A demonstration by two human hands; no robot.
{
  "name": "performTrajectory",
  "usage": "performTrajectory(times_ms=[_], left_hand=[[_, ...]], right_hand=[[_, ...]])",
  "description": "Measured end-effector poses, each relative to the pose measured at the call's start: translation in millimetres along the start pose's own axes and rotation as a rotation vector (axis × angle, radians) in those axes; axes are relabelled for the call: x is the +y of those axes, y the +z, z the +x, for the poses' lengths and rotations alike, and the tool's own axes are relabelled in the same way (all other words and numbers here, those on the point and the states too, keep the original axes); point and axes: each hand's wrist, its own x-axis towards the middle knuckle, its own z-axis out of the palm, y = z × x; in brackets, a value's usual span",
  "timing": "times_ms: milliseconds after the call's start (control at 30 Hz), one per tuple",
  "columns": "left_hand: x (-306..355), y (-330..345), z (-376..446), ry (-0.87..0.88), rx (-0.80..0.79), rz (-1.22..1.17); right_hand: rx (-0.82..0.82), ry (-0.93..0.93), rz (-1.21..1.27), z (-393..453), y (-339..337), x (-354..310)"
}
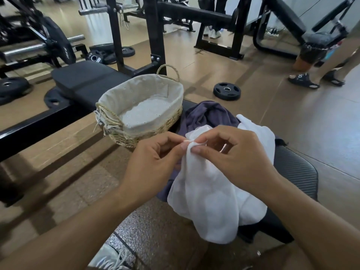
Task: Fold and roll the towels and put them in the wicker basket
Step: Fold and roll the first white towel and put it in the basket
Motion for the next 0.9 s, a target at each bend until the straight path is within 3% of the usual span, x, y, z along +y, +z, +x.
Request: performTrajectory(times_ms=[333, 567, 767, 900], left_hand=[[3, -3, -9, -0.012, 0.037, -0.089], [8, -28, -10, 0.025, -0.048, -0.130], [3, -51, -8, -0.010, 0.321, -0.111], [0, -59, -7, -0.028, 0.296, -0.068]], right_hand=[[-0.007, -0.128, -0.163, 2, 5, 5], [-0.204, -0.222, -0.335, 6, -14, 9], [-0.224, -0.222, -0.258, 6, -9, 1], [-0.220, -0.080, -0.042, 2, -3, 1]])
